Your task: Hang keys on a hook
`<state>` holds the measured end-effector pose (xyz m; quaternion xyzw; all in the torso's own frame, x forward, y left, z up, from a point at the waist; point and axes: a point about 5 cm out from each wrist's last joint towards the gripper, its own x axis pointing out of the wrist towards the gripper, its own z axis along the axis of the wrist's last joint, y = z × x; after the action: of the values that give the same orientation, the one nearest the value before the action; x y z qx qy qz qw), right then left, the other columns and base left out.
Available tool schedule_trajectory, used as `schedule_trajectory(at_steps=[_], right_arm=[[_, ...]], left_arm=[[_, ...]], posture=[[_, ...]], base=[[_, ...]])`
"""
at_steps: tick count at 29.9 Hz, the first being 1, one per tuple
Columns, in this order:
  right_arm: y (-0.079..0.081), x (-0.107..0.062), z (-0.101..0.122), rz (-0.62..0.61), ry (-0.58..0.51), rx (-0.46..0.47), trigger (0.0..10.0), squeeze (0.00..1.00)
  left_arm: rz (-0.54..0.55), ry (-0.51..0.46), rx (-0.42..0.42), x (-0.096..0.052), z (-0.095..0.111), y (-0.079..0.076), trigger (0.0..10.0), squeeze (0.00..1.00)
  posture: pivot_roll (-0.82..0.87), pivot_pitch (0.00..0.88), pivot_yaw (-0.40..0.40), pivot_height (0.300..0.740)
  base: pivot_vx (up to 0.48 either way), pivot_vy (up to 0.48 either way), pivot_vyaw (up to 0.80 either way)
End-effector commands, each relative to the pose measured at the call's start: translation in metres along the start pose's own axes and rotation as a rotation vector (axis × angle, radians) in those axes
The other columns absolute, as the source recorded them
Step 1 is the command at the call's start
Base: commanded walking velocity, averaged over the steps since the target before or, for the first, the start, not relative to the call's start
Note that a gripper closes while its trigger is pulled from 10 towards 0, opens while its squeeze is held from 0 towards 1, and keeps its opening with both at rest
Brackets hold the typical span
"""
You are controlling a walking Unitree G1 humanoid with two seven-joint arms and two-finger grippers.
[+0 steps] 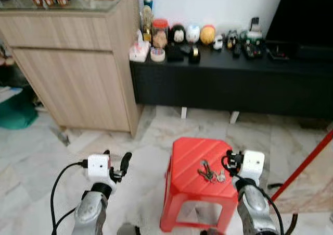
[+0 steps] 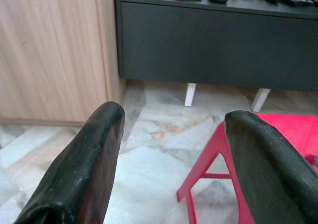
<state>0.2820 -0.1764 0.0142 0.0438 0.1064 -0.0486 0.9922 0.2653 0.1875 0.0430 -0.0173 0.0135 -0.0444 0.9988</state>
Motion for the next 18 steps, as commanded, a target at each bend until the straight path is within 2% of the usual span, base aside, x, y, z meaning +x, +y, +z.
schedule_trajectory(at_steps=[1,18], right_arm=[[-0.0014,-0.0017,-0.0028,-0.001,0.011,-0.001,10.0,0.0],[-0.0002,-0.0013,-0.002,0.005,0.007,0.011,10.0,0.0]], left_arm=[[-0.001,0.012,-0.001,-0.0001,-0.0009,-0.0009,10.0,0.0],[-0.008,0.024,-0.007,0.0016,-0.0008,-0.0022,10.0,0.0]], posture=[[0.03,0.02,-0.025,0.622],[0.03,0.024,-0.025,0.622]], base=[[0.0,0.0,0.0],[0.0,0.0,0.0]])
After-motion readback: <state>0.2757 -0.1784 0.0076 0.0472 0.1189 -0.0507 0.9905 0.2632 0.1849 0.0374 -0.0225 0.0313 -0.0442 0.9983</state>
